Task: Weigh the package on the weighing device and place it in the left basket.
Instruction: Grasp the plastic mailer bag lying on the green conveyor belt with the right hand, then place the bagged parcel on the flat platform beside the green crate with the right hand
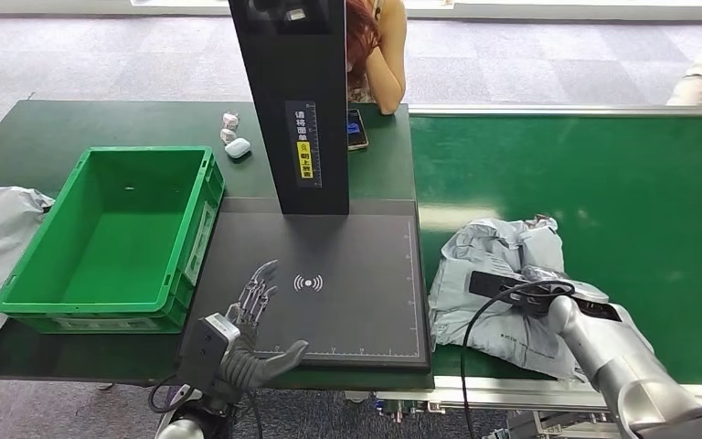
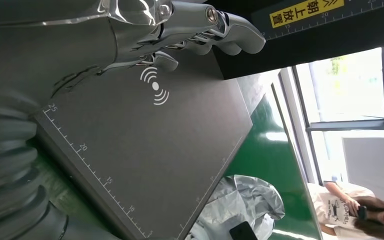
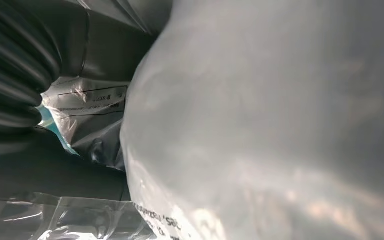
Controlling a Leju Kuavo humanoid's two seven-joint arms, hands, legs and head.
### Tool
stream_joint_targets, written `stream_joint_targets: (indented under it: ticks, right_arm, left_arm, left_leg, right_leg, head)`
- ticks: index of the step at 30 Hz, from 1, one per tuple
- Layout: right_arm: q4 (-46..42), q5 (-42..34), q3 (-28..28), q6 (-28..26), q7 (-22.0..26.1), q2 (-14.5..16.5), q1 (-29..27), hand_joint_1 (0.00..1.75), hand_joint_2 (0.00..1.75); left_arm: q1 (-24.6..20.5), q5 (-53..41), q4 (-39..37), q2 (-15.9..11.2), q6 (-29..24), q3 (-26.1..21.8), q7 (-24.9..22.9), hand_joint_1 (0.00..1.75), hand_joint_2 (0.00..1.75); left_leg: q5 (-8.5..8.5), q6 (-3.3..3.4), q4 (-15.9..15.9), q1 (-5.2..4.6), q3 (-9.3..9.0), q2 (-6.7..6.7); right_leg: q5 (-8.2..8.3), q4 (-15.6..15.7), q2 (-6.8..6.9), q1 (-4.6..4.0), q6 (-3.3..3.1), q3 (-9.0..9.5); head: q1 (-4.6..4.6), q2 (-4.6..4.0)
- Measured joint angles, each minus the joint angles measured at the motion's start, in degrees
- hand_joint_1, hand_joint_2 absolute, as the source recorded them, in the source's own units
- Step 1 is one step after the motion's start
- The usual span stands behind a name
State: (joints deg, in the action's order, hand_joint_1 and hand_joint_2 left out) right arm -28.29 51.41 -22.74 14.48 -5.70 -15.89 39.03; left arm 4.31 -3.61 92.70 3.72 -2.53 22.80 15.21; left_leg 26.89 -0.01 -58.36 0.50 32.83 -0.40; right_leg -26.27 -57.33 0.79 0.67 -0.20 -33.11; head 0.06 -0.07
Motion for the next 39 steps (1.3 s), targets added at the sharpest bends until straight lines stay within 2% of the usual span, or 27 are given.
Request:
stream_joint_targets:
  ticks: [5, 10, 12, 15, 18, 20, 24, 29, 31, 34, 39]
  right_arm:
    - [-0.3, 2.8, -0.4, -9.7, -2.8, -0.1, -1.4, 1.75, 1.75]
    - [-0.3, 11.4, -1.2, -23.7, -14.1, -1.4, -2.3, 1.75, 1.75]
    - [-0.3, 13.3, -1.1, -27.8, -15.9, -2.2, -2.2, 1.75, 1.75]
    - [-1.1, 11.8, 0.6, -35.1, -12.5, -2.6, -2.2, 1.75, 1.75]
    - [-3.1, 5.2, 4.2, -41.8, -2.6, -2.1, -2.0, 1.75, 1.75]
    - [-4.4, -0.1, 7.2, -43.8, 4.7, -1.1, -1.5, 1.75, 1.75]
    - [-6.3, -8.3, 11.7, -43.7, 13.7, 1.2, -0.4, 1.75, 1.75]
    - [-11.3, -19.6, 13.7, -40.7, 22.1, 4.1, -1.9, 1.75, 1.75]
    - [-14.1, -23.8, 13.6, -38.7, 23.6, 5.1, -3.3, 1.75, 1.75]
    - [-19.4, -31.5, 12.7, -33.0, 25.4, 7.1, -6.1, 1.75, 1.75]
    - [-26.8, -43.3, 6.0, -22.1, 22.7, 10.3, -10.4, 1.75, 1.75]
  left_arm:
    - [0.7, -0.2, 0.0, -0.1, -0.3, 0.0, 0.3, 0.0, 1.75]
    - [1.7, -0.9, 0.2, -0.1, -0.6, 0.0, 0.5, 0.0, 1.75]
    - [1.9, -1.2, 0.2, -0.1, -0.7, 0.0, 0.5, 0.0, 1.75]
    - [2.0, -1.5, 0.4, 0.1, -1.0, 0.0, 0.5, 0.0, 1.75]
    - [2.0, -1.7, 0.5, 0.3, -1.5, 0.0, 0.5, 0.0, 1.75]
    - [2.0, -1.7, 0.5, 0.5, -1.9, 0.0, 0.5, 0.0, 1.75]
    - [1.9, -1.9, 0.5, 1.0, -2.2, 0.0, 0.5, 0.0, 1.75]
    - [1.9, -2.0, 0.6, 1.1, -2.4, 0.0, 0.5, 0.0, 1.75]
    - [2.0, -2.0, 0.6, 1.1, -2.6, 0.0, 0.6, 0.0, 1.75]
    - [2.4, -2.0, 0.6, 0.9, -3.1, 0.0, 0.9, 0.0, 1.75]
    - [3.0, -1.7, 0.7, 0.6, -3.4, 0.0, 1.6, 0.0, 1.75]
  left_leg:
    - [0.01, 0.02, 0.0, -0.01, 0.04, 0.01]
    - [-0.02, 0.06, 0.0, -0.06, 0.22, 0.02]
    - [-0.03, 0.08, 0.0, -0.07, 0.27, 0.06]
    - [-0.02, 0.08, 0.0, -0.07, 0.34, 0.16]
    - [-0.03, 0.08, 0.0, -0.08, 0.42, 0.17]
    - [-0.03, 0.07, 0.0, -0.08, 0.44, 0.18]
    - [-0.06, 0.04, 0.1, -0.06, 0.45, 0.16]
    - [-0.05, 0.03, 0.1, -0.02, 0.47, 0.2]
    - [-0.05, 0.03, 0.1, -0.01, 0.5, 0.18]
    - [-0.05, 0.03, 0.1, 0.01, 0.55, 0.19]
    - [-0.05, 0.02, 0.2, 0.01, 0.57, 0.31]
  right_leg:
    - [0.01, 0.0, 0.0, 0.01, 0.01, -0.04]
    - [0.05, 0.0, -0.02, 0.06, 0.05, -0.21]
    - [0.09, 0.0, -0.08, 0.06, 0.08, -0.27]
    - [0.13, 0.0, -0.18, 0.05, 0.07, -0.39]
    - [0.15, -0.1, -0.2, 0.03, 0.05, -0.49]
    - [0.15, -0.1, -0.2, 0.01, 0.04, -0.54]
    - [0.13, -0.1, -0.19, -0.01, 0.02, -0.57]
    - [0.13, -0.2, -0.25, -0.03, 0.01, -0.63]
    - [0.12, -0.2, -0.22, -0.04, 0.01, -0.64]
    - [0.11, -0.2, -0.22, -0.06, 0.0, -0.68]
    - [0.08, -0.2, -0.31, -0.06, -0.06, -0.79]
  head:
    - [-0.01, 0.0]
    - [-0.01, 0.0]
    - [-0.01, 0.0]
    - [-0.01, 0.0]
    - [-0.01, 0.0]
    - [-0.02, 0.0]
    - [-0.01, 0.0]
    - [-0.01, 0.0]
    - [-0.01, 0.0]
    - [-0.01, 0.0]
    - [-0.01, 0.0]
